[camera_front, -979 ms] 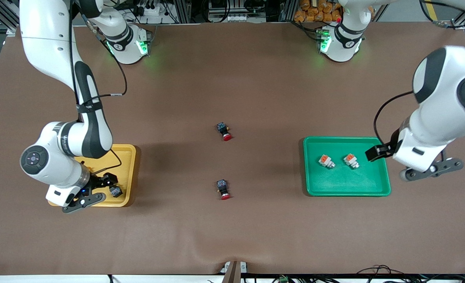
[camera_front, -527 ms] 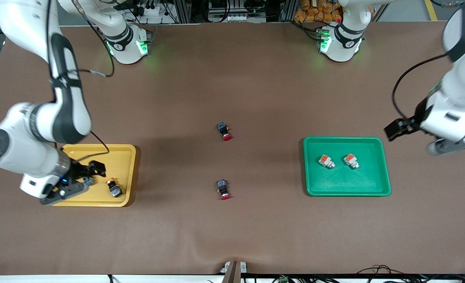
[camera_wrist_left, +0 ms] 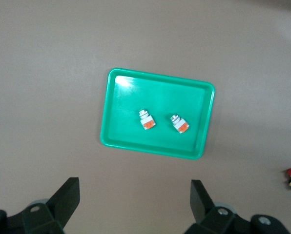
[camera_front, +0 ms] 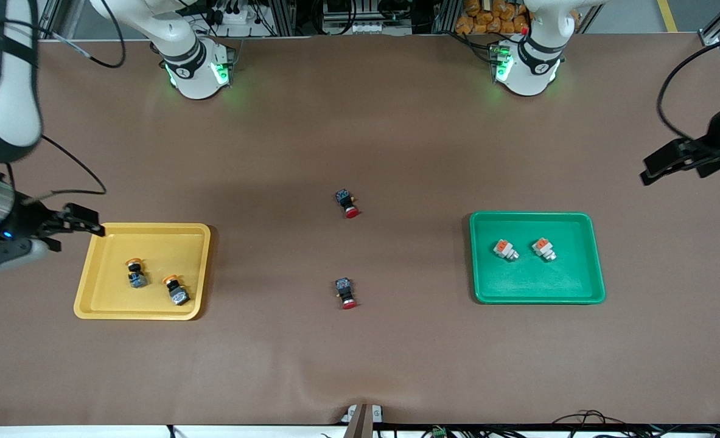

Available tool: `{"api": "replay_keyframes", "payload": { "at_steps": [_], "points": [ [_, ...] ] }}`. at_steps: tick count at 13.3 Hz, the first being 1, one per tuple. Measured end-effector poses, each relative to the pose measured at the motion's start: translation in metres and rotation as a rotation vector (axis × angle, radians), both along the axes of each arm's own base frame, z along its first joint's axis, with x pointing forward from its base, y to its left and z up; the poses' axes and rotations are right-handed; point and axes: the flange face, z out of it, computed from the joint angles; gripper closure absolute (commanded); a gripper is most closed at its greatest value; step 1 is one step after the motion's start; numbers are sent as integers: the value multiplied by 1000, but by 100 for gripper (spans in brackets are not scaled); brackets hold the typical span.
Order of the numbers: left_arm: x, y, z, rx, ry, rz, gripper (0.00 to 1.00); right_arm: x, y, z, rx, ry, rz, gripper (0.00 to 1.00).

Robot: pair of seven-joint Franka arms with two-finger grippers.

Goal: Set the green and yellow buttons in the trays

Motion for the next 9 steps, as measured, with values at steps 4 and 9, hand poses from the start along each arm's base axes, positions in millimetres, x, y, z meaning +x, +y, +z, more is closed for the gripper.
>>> {"api": "replay_keyframes", "payload": {
  "at_steps": [4, 9],
  "points": [
    [-20, -9, -9, 14, 43, -24, 0, -32, 13, 45, -40, 44, -148, 0],
    [-43, -3, -8, 20, 50, -12, 0, -75, -10, 85, -31, 14, -218, 0]
  ]
}}
